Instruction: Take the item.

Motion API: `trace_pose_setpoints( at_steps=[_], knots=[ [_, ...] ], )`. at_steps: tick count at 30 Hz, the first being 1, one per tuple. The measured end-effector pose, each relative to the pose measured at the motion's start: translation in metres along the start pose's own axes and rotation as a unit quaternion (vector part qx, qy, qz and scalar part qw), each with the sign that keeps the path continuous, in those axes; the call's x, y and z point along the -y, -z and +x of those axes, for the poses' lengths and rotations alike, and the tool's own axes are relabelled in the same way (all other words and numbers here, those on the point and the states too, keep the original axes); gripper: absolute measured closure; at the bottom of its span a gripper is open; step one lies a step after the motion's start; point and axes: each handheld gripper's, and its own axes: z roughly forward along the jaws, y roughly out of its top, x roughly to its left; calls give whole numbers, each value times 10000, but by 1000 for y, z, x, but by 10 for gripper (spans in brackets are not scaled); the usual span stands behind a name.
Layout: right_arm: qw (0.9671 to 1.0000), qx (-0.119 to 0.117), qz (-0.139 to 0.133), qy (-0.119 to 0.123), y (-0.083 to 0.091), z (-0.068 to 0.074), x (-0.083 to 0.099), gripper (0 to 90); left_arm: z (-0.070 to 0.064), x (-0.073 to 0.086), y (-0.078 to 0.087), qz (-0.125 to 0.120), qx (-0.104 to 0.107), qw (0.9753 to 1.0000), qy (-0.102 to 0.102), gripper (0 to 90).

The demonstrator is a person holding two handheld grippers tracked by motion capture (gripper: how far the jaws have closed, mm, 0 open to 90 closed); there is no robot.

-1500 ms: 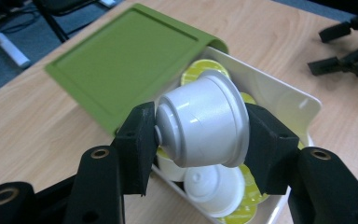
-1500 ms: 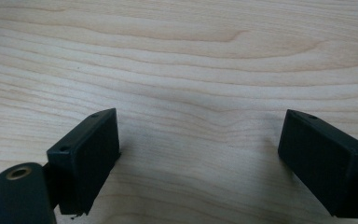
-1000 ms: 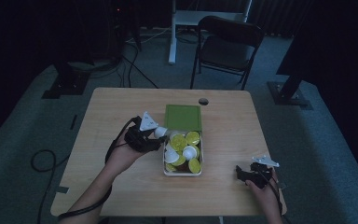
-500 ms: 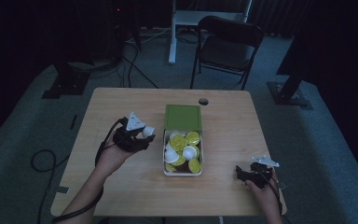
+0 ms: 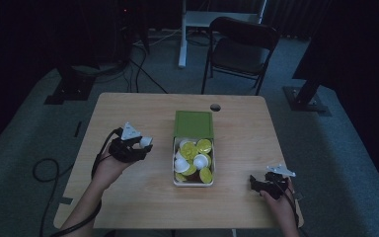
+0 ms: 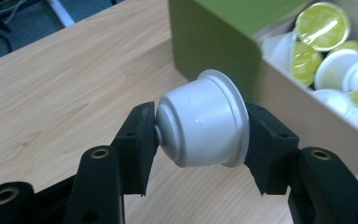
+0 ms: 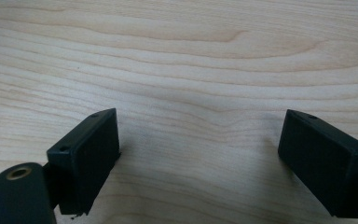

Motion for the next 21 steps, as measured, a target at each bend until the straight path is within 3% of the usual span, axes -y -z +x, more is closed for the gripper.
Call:
trace_pose_setpoints(
  at_steps=[10,17,21],
  knots=[
    [10000,0,0,4,0,0,0,118,12,21,-6,102,-43,9997,212,477],
    [10000,-1,1,2,0,0,0,118,17,33,-9,145,-10,9996,257,477],
    [10000,0,1,1,0,0,0,118,20,49,-17,226,23,9992,316,476]
  ],
)
